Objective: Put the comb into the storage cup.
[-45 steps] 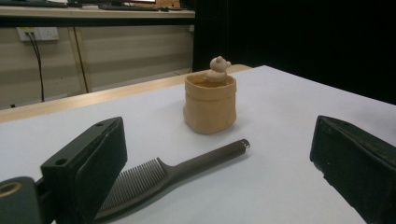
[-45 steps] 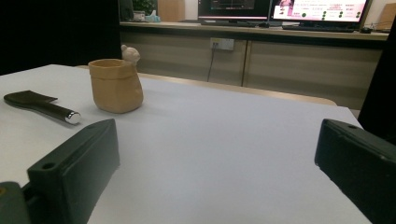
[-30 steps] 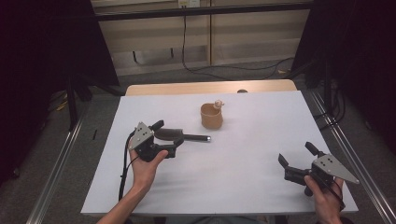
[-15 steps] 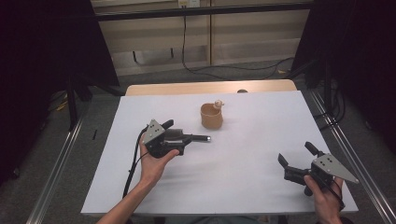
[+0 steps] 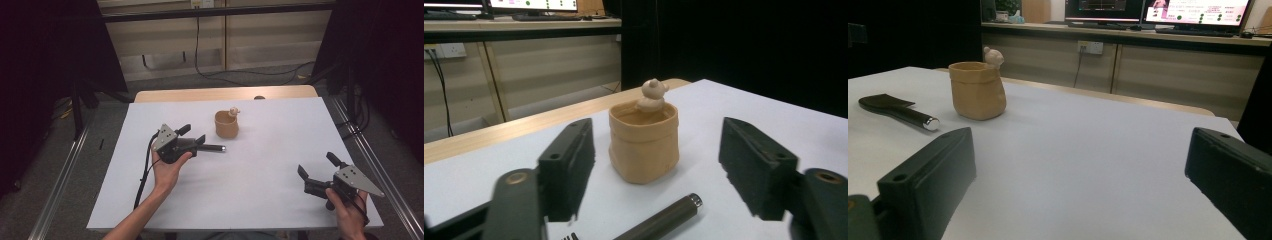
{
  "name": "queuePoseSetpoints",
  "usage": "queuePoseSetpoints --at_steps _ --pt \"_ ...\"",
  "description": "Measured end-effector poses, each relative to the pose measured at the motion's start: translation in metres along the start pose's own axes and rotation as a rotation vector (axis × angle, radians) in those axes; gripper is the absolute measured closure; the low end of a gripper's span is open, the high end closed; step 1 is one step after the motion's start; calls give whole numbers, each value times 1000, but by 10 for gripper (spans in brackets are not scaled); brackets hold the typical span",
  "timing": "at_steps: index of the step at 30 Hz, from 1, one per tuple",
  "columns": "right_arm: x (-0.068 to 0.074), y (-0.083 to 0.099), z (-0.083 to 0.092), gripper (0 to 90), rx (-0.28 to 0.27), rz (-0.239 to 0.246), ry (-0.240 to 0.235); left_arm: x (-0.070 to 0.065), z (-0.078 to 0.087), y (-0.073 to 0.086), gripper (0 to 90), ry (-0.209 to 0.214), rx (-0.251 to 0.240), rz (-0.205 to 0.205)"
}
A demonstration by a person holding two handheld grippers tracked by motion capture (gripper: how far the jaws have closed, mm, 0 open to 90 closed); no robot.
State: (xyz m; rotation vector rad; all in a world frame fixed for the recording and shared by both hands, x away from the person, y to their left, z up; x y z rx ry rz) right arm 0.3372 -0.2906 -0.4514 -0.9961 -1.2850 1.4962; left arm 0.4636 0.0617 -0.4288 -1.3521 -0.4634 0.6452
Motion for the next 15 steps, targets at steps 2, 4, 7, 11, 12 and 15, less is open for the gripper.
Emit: queuePoseSetpoints --at_steps 2,4,7,11,12,15 --pt "0 0 0 0 2 -2 0 0 -1 0 404 8 4 4" --pt "0 0 1 0 3 -1 -2 0 -2 0 458 12 7 10" --pt "0 0 0 0 1 1 -2 -1 -5 -1 566 30 15 13" --pt "0 0 0 0 0 0 -3 -1 -11 1 680 45 28 14" --pt "0 0 0 0 0 0 -3 -1 -11 1 719 45 28 14" --pt "0 0 0 0 1 2 -4 -2 -15 6 841 55 61 5"
Point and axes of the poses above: each handheld gripper's, and its own axes: z roughly backward along the jaws, y roughly out of its underside, x roughly to its left, the point moved 9 cm from there along -z, roughly forward along the jaws, and after that the axes turned 1 degree about -x, right-handed, at the moved point
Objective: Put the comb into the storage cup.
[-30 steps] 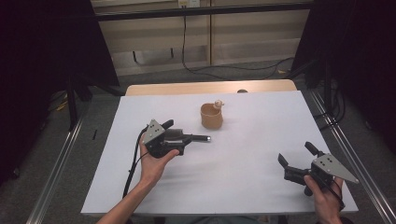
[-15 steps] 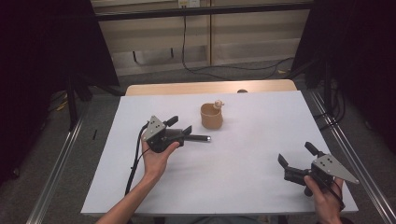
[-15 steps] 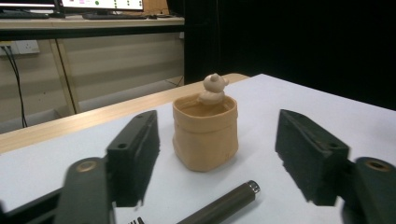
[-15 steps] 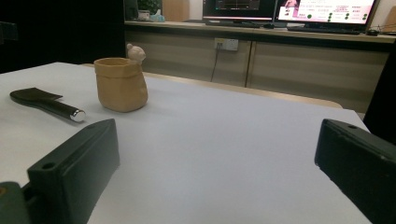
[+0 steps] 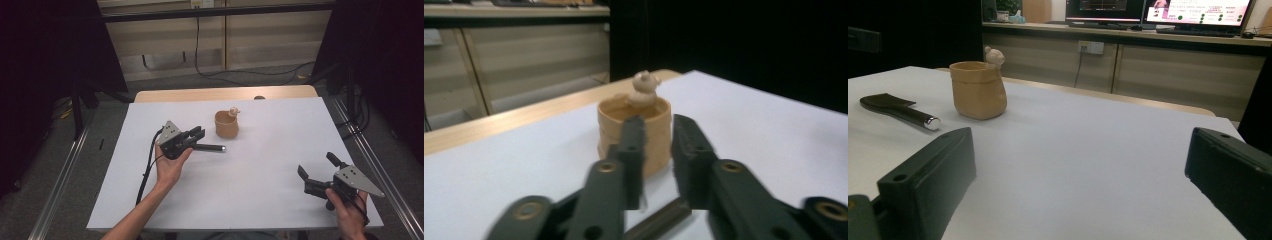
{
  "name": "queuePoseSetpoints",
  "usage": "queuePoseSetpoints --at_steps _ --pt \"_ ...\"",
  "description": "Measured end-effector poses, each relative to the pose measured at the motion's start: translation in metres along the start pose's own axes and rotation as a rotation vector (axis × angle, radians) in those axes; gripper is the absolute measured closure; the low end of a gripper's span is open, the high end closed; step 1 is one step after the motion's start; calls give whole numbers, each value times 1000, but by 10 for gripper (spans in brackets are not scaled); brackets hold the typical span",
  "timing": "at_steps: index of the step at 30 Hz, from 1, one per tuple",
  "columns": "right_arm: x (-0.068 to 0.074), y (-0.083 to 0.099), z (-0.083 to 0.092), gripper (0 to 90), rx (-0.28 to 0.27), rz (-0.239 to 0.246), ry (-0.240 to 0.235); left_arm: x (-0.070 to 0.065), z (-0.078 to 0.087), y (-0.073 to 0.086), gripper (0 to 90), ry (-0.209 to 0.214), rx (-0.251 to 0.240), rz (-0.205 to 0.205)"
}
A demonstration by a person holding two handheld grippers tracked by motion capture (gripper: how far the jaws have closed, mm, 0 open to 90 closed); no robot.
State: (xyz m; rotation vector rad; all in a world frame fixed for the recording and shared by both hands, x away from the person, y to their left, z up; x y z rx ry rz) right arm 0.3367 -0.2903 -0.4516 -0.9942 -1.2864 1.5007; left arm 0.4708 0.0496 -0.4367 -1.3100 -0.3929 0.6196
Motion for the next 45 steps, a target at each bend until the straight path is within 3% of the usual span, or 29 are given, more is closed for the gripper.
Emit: queuePoseSetpoints --at_steps 3,11,19,22,32,36,45 --pt "0 0 0 0 1 2 -2 2 -6 1 900 14 22 15" --pt "0 0 0 0 0 -1 -2 7 -18 5 900 17 74 38" --pt "0 0 0 0 0 -1 -3 11 -25 5 900 12 87 66" --pt "0 0 0 0 -1 -1 -1 11 -26 11 900 21 118 62" --pt "0 1 0 0 5 0 -2 9 -44 29 900 30 220 120" --pt "0 1 0 0 1 1 -1 3 -52 33 900 32 257 88" --pt "1 1 0 0 4 0 -3 4 -57 40 900 46 292 100"
Point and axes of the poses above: each handheld gripper's, and its own axes: z roughly backward along the jaws, y roughly out of its underside, x roughly to its left, the point moved 9 cm from there along -z, roughly forward along the jaws, and after that the axes turned 1 degree about -x, right-handed, at the moved point
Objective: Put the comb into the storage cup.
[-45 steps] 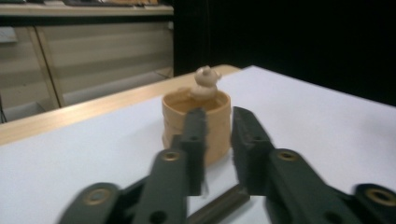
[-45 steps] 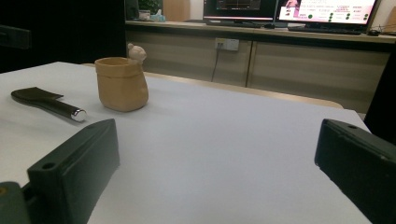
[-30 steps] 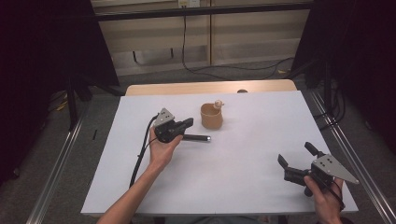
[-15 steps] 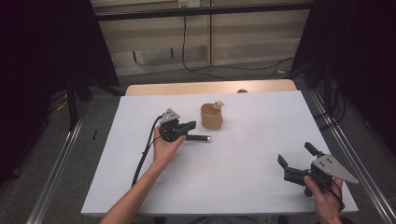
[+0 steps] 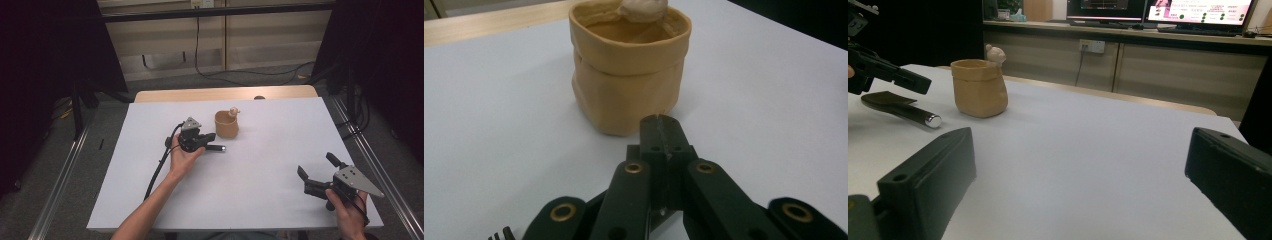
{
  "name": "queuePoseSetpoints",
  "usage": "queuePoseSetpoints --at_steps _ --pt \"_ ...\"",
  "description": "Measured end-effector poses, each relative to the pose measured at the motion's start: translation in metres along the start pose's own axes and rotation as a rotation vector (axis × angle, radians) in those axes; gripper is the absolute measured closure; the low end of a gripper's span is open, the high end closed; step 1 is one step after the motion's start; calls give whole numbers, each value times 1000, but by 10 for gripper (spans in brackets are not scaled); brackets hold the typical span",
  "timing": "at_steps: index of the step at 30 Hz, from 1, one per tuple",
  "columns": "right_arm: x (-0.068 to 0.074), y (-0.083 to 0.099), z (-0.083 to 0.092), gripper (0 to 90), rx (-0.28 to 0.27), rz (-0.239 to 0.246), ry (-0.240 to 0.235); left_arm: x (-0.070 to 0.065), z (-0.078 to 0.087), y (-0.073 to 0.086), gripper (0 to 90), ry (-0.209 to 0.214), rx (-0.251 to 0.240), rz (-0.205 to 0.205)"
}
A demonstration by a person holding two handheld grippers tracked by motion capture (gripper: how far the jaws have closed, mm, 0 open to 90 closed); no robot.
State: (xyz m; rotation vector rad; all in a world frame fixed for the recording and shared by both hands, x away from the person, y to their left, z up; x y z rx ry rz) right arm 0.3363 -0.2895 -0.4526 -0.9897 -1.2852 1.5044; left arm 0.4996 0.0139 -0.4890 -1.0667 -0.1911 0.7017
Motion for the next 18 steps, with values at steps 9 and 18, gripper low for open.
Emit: queuePoseSetpoints --at_steps 9,18 --pt "0 0 0 0 0 2 0 -2 -9 8 900 -6 52 -16" --pt "0 0 0 0 -1 3 -2 -7 -16 11 900 7 76 -10"
Point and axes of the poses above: each handheld gripper's, and its own axes: z roughly backward along the jaws, y roughly out of its underside, x roughly to its left, the point moved 9 cm from there along -z, roughly forward along the jaws, and after that the axes turned 1 degree about -x, right-handed, at the moved point
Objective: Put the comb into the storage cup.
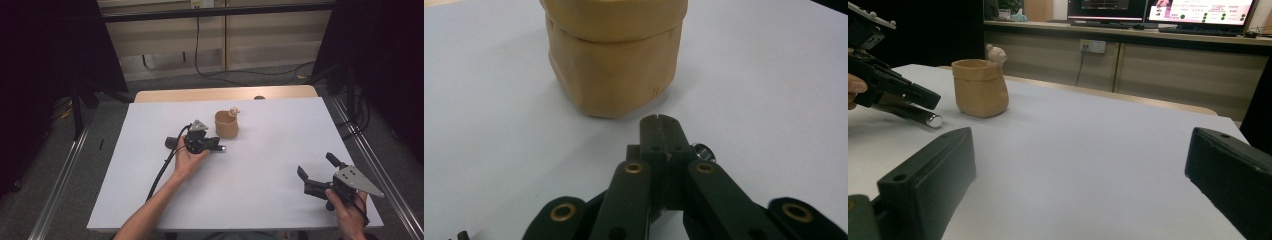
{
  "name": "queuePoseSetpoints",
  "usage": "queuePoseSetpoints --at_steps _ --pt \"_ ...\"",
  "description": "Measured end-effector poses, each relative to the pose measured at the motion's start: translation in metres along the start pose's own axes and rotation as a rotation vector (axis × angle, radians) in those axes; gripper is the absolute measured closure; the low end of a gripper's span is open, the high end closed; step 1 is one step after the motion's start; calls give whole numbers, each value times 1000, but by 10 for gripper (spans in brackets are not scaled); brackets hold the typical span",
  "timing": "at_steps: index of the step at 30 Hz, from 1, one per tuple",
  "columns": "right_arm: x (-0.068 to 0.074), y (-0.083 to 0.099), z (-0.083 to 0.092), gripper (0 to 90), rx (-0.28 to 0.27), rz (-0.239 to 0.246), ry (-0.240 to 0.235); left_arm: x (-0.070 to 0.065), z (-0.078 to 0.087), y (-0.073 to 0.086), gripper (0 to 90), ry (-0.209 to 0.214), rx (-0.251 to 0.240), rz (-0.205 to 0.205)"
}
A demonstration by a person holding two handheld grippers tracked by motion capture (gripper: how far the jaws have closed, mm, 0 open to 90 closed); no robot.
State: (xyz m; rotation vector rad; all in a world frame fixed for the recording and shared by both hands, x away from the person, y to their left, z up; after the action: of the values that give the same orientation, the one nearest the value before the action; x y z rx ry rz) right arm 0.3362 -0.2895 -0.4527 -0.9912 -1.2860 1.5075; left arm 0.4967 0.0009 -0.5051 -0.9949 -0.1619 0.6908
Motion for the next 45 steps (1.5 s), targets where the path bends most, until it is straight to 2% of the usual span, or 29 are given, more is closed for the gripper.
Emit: queuePoseSetpoints --at_steps 6,34,45 --pt "0 0 0 0 1 1 -1 3 -2 4 900 -3 15 5" --pt "0 0 1 0 0 4 -4 1 1 11 900 7 53 17" --pt "0 0 1 0 0 4 -5 -4 2 12 900 16 62 13"
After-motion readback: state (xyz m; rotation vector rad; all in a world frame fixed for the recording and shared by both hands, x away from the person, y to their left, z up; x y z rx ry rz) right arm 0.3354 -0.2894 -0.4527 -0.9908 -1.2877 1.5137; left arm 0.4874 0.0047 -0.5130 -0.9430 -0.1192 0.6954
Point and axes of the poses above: each handheld gripper's, and its own axes: z roughly backward along the jaws, y roughly out of its underside, x roughly to its left, the point moved 9 cm from there along -z, roughly forward along the jaws, and after that the axes turned 1 degree about -x, right-handed, at the moved point
